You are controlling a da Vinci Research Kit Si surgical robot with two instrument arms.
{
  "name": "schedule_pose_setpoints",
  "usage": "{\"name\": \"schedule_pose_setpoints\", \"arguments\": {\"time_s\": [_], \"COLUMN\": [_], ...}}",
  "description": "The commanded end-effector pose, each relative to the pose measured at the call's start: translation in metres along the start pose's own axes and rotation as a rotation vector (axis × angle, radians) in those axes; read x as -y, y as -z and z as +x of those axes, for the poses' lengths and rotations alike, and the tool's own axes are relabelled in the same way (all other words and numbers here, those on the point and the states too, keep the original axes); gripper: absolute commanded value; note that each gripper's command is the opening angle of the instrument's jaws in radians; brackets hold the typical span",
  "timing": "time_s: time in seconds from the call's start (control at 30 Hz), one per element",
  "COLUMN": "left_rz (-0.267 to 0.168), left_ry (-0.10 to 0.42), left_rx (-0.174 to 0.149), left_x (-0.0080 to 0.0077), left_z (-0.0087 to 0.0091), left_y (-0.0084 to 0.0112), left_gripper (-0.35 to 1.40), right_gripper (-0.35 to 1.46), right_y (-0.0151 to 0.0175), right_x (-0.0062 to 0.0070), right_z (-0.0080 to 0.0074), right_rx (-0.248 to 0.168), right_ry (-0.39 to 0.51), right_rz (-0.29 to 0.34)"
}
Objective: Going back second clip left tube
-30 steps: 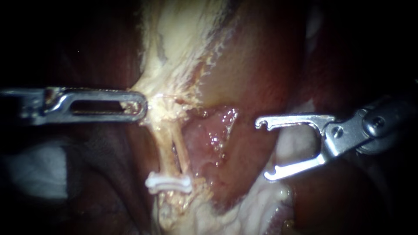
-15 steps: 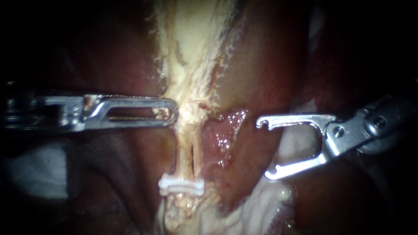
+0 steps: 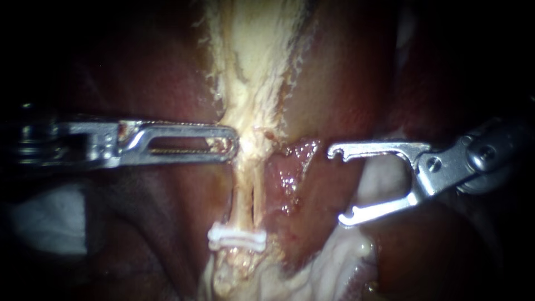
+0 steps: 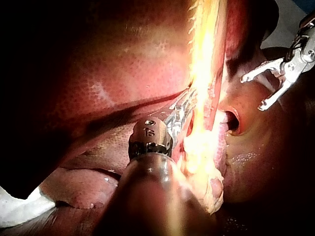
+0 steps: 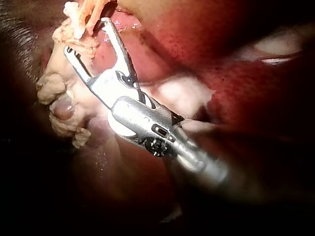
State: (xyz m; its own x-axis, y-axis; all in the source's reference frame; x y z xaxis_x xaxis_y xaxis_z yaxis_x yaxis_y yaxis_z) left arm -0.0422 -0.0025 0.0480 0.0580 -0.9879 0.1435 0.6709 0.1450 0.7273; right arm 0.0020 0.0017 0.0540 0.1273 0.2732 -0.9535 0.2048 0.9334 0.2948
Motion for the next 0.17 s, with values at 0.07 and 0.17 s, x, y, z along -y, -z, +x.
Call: {"name": "schedule_pose_setpoints", "arguments": {"time_s": [0.07, 0.17], "left_rz": [0.001, 0.001], "left_ry": [0.0, -0.001], "left_rx": [0.0, -0.001], "left_x": [0.0, -0.0001], "left_z": [0.0, -0.0001], "left_y": [0.0, 0.0], "left_gripper": [-0.35, -0.35], "right_gripper": [0.59, 0.59], "right_y": [0.0, 0.0001], "right_x": [0.0, 0.0], "right_z": [0.0, 0.0], "right_rx": [0.0, 0.0], "right_ry": [0.0, 0.006], "right_rz": [0.001, 0.001]}}
